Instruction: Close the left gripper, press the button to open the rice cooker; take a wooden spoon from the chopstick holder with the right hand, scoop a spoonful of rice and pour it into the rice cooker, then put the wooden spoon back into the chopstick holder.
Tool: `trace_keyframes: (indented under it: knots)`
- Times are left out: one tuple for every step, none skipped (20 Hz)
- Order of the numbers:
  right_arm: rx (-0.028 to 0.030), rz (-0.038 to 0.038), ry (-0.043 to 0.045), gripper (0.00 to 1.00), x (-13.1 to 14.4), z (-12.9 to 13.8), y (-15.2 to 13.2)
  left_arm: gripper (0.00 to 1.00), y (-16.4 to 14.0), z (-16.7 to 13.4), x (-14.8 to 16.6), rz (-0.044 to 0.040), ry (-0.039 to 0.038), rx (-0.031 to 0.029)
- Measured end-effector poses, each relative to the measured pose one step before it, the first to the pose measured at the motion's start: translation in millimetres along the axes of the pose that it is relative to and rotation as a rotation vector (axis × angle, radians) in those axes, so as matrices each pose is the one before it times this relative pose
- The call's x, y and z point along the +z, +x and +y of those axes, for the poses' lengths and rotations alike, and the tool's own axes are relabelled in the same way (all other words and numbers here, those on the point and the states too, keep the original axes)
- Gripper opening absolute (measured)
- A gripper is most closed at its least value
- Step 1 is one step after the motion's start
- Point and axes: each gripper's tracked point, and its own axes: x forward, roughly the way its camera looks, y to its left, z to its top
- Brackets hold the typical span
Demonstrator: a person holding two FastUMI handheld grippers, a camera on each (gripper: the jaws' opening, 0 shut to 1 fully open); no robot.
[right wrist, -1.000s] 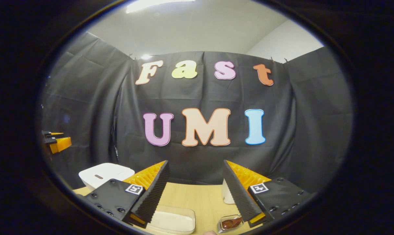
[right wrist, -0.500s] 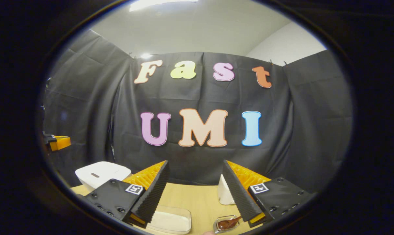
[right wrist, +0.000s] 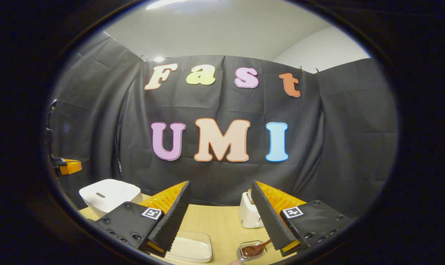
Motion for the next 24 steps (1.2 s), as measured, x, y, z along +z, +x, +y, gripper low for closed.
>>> trace_keyframes:
  knots:
    - [-0.00954,0.00087,-0.00139,1.00,-0.46,-3.17,-0.76,0.00,5.15,0.12,-7.95,0.01730,-0.00732,-0.00734]
    - [-0.00811,0.00216,-0.00085,1.00,-0.70,-1.77,-0.04,0.00,4.60,1.28,-8.08,0.01697,-0.00911,-0.00462]
    - [-0.00878,0.00345,-0.00075,1.00,-2.09,-1.95,-0.04,0.00,3.84,0.38,-6.29,0.01462,-0.00620,-0.00348]
    - [-0.00901,0.00437,-0.00066,1.00,-0.67,-2.33,0.60,0.00,4.98,0.35,-7.47,0.01502,-0.00445,-0.00548]
    - [-0.00747,0.00395,0.00001,1.00,-1.19,-1.99,0.41,0.00,3.52,-0.23,-6.22,0.01347,-0.00185,-0.00628]
    - [-0.00626,0.00481,-0.00084,1.00,-1.70,-1.55,0.19,0.00,3.20,-0.83,-6.93,0.01389,-0.00107,-0.00949]
    - [-0.00513,0.00426,-0.00175,1.00,-2.02,-0.21,-0.55,0.00,2.57,-0.87,-5.96,0.01553,-0.00319,-0.00772]
    - [-0.00354,0.00379,-0.00346,1.00,-0.46,0.06,-0.70,0.00,2.67,0.55,-8.35,0.01738,-0.00375,-0.00459]
    - [-0.00161,0.00175,-0.00450,1.00,-0.82,-0.41,0.73,0.00,3.81,-1.39,-5.26,0.01429,-0.00651,-0.00855]
    - [-0.00171,0.00123,-0.00586,1.00,0.17,-0.04,-0.23,0.00,3.29,-0.18,-6.49,0.01345,-0.00223,-0.00370]
    - [-0.00219,0.00058,-0.00548,1.00,-0.82,-0.16,-0.21,0.00,2.42,0.88,-6.01,0.01520,0.00184,-0.00291]
    - [-0.00011,0.00299,-0.00311,1.00,-0.50,-0.05,-0.02,0.00,3.72,2.26,-7.73,0.01789,0.00305,0.00267]
    - [0.00198,0.00258,-0.00227,1.00,-1.11,0.84,-0.18,0.00,3.21,1.37,-5.87,0.01636,-0.00436,-0.00050]
    - [-0.00089,-0.00023,-0.00311,1.00,1.45,0.28,0.88,0.00,2.65,1.13,-5.83,0.01620,-0.00442,0.00144]
    - [-0.00189,0.00045,-0.00362,1.00,0.45,-1.60,0.08,0.00,1.79,1.00,-5.92,0.01786,-0.00161,0.00059]
    - [-0.00009,-0.00099,-0.00119,1.00,0.67,0.25,1.09,0.00,2.12,1.39,-5.28,0.01245,0.00059,0.00324]
    - [-0.00044,-0.00211,-0.00025,1.00,0.29,-0.18,0.08,0.00,0.93,0.55,-3.84,0.01156,-0.00201,-0.00102]
    - [-0.00051,-0.00087,-0.00092,1.00,1.08,0.04,0.67,0.00,2.05,-0.66,-3.66,0.00690,-0.00478,-0.00300]
    - [0.00157,0.00068,-0.00211,1.00,-0.93,0.01,1.04,0.00,0.72,-1.14,-2.64,0.00890,-0.00125,-0.00208]
    - [0.00077,0.00119,-0.00405,1.00,-0.59,0.73,0.98,0.00,1.22,0.13,-5.17,0.00752,0.00346,0.00154]
    - [-0.00034,0.00087,-0.00345,1.00,-1.06,-0.76,0.47,0.00,-0.77,0.33,-3.64,0.01641,0.00496,0.00552]
    - [-0.00060,-0.00175,0.00062,1.00,0.79,-0.74,0.38,0.00,0.69,-0.82,2.23,-0.01979,0.01080,0.00325]
    - [0.00125,-0.00278,0.00284,1.00,0.26,0.12,-0.21,0.00,1.45,0.38,0.33,-0.00564,0.00408,0.00496]
    - [0.00035,-0.00235,0.00088,1.00,1.01,0.47,0.86,0.00,-0.48,0.78,-2.43,0.01178,-0.00826,0.00566]
